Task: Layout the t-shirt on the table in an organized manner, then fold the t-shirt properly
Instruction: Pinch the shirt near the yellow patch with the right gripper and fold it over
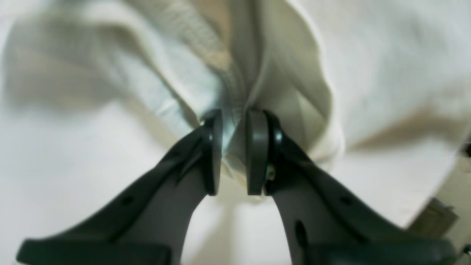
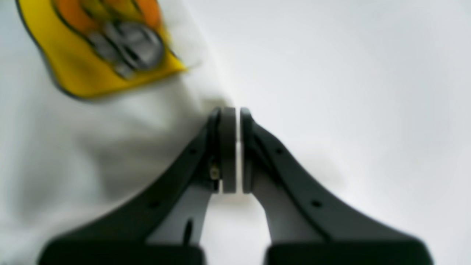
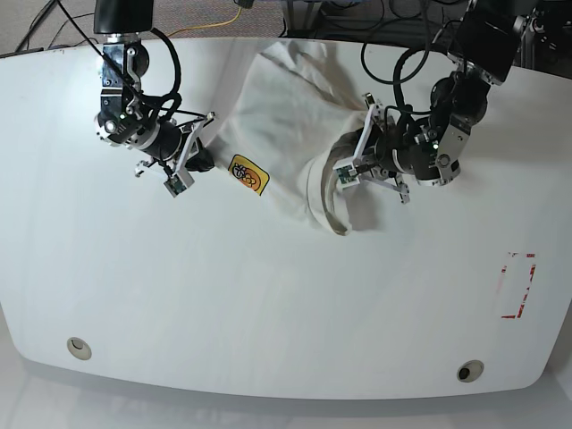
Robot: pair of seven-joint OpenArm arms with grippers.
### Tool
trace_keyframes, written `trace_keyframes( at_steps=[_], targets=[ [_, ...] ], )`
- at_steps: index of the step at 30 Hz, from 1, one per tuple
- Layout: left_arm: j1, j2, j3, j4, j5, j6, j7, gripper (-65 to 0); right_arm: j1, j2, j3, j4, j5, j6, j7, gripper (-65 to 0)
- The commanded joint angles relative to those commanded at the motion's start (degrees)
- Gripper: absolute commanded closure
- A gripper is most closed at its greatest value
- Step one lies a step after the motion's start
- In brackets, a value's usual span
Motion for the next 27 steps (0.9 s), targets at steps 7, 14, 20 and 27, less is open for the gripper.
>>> trace_keyframes(
  at_steps=[7,14,20,27],
  targets=[
    [-5.19,3.08,-0.09,1.67,0.00,0.00,-1.76,-9.2,-1.05,-1.23,1.85,10.64,0.09,0.00,-7.74,-1.3],
    [-5.89,3.16,-4.57,5.63,-0.09,0.00,-1.49,-9.0,2.99,-3.69,2.64,16.62,0.00,0.00,-13.80,-1.3],
    [1.49,0.88,-8.35,8.09,-0.26,0.00,-1.49,-9.0,7.74,-5.98,1.58,14.51,-0.26,0.00,-14.59,-1.3],
    [9.58,-0.53,-8.35,10.99,-0.09,0.00,-1.49,-9.0,12.04,-6.51,-4.31,7.65,-0.35,0.00,-14.07,-1.3]
  ],
)
